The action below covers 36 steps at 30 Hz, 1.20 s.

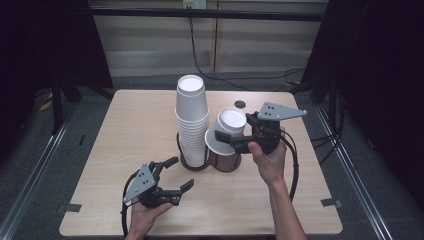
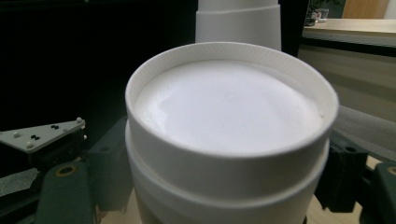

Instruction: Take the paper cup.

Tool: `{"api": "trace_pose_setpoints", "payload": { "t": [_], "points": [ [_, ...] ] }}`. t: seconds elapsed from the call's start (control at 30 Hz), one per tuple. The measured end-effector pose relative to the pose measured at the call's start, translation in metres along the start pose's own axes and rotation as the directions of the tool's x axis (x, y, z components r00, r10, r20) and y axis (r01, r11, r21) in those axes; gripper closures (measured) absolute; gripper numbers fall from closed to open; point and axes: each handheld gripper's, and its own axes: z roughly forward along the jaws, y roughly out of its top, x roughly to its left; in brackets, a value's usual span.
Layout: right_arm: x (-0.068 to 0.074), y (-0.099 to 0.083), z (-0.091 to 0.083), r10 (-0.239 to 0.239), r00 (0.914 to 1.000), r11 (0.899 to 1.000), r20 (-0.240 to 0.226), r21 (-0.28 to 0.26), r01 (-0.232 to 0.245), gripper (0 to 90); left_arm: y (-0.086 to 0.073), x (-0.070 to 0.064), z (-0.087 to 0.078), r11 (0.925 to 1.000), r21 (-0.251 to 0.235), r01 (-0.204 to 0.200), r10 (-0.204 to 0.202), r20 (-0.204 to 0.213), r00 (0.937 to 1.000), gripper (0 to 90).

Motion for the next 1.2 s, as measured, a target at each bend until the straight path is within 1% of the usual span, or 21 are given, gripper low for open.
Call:
{"api": "trace_pose_setpoints", "payload": {
  "t": [0.07,0.13,0.17,0.23,0.3,0.37,0.43,0.5,0.53,0.6,0.63,0.8,0.87,0.9,0.97,1.0,1.07,1.1,1.13,1.17,1.2],
  "points": [
    [0.002,-0.005,0.001,0.008,0.9999,1.0,-0.006,-0.004,-0.008,21.5,0.002,-0.001,0.0,1.0,0.005,-0.003,0.003,0.006,1.0,16.0],
    [0.004,-0.01,0.001,0.01,0.9999,1.0,-0.002,0.001,-0.01,21.5,0.003,-0.001,-0.001,0.9999,0.004,-0.011,0.011,0.014,0.9998,16.0],
    [0.004,-0.013,0.002,0.013,0.9999,1.0,-0.005,0.003,-0.013,21.5,0.003,-0.002,-0.001,0.9999,0.006,-0.016,0.016,0.012,0.9998,16.0],
    [0.005,-0.018,0.003,0.018,0.9998,1.0,-0.009,0.013,-0.018,21.4,0.004,-0.002,0.0,0.9999,0.009,-0.015,0.015,0.016,0.9998,16.0],
    [0.006,-0.023,0.004,0.019,0.9997,1.0,-0.011,0.019,-0.019,21.5,0.005,-0.002,0.002,0.9999,0.002,-0.012,0.011,0.033,0.9994,16.0],
    [0.007,-0.028,0.005,0.027,0.9994,1.0,-0.02,0.015,-0.027,21.5,0.006,-0.003,0.003,0.9998,0.002,-0.022,0.022,0.031,0.9993,16.0],
    [0.009,-0.033,0.005,0.038,0.9989,0.999,-0.027,0.012,-0.038,21.4,0.006,-0.003,0.004,0.9999,-0.001,-0.016,0.016,0.039,0.9991,15.9],
    [0.01,-0.037,0.006,0.047,0.9985,0.999,-0.027,0.006,-0.046,21.4,0.007,-0.004,0.006,0.9998,-0.002,-0.02,0.02,0.046,0.9987,15.8],
    [0.011,-0.041,0.008,0.055,0.9979,0.998,-0.035,0.006,-0.055,21.4,0.007,-0.005,0.006,0.9998,-0.001,-0.02,0.02,0.051,0.9985,15.7],
    [0.013,-0.045,0.01,0.055,0.9978,0.998,-0.037,0.015,-0.055,21.4,0.008,-0.006,0.007,0.9998,-0.008,-0.018,0.019,0.059,0.9981,15.7],
    [0.014,-0.047,0.012,0.055,0.9977,0.998,-0.039,0.021,-0.054,21.3,0.008,-0.007,0.007,0.9997,-0.005,-0.026,0.026,0.063,0.9977,15.7],
    [0.021,-0.058,0.019,0.061,0.9959,0.998,-0.067,0.021,-0.06,21.4,0.007,-0.008,0.009,0.9999,-0.003,-0.013,0.013,0.085,0.9963,15.6],
    [0.023,-0.062,0.023,0.067,0.9949,0.998,-0.075,0.025,-0.065,21.4,0.007,-0.009,0.01,0.9998,-0.008,-0.018,0.019,0.088,0.9959,15.6],
    [0.024,-0.064,0.024,0.068,0.9946,0.997,-0.079,0.025,-0.066,21.4,0.007,-0.009,0.01,0.9998,-0.007,-0.016,0.017,0.096,0.9952,15.5],
    [0.026,-0.068,0.026,0.082,0.9927,0.996,-0.088,0.022,-0.081,21.4,0.007,-0.01,0.01,0.9998,-0.005,-0.02,0.02,0.097,0.9951,15.6],
    [0.028,-0.07,0.026,0.087,0.9917,0.996,-0.094,0.018,-0.086,21.4,0.007,-0.01,0.01,0.9998,-0.006,-0.02,0.02,0.104,0.9944,15.5],
    [0.032,-0.073,0.027,0.09,0.9911,0.996,-0.099,0.019,-0.088,21.4,0.006,-0.01,0.01,0.9998,-0.018,-0.011,0.013,0.106,0.9943,15.4],
    [0.033,-0.074,0.027,0.093,0.9904,0.996,-0.103,0.017,-0.091,21.4,0.006,-0.01,0.01,0.9998,-0.019,-0.01,0.012,0.115,0.9932,15.5],
    [0.034,-0.076,0.028,0.097,0.989,0.995,-0.112,0.012,-0.096,21.4,0.006,-0.009,0.01,0.9998,-0.017,-0.015,0.017,0.125,0.992,15.4],
    [0.035,-0.077,0.028,0.096,0.9884,0.995,-0.118,0.011,-0.096,21.4,0.006,-0.01,0.01,0.9996,-0.015,-0.023,0.025,0.121,0.9923,15.5],
    [0.036,-0.078,0.029,0.096,0.9882,0.995,-0.119,0.016,-0.095,21.4,0.006,-0.01,0.011,0.9996,-0.017,-0.022,0.024,0.119,0.9926,15.5]
  ]
}}
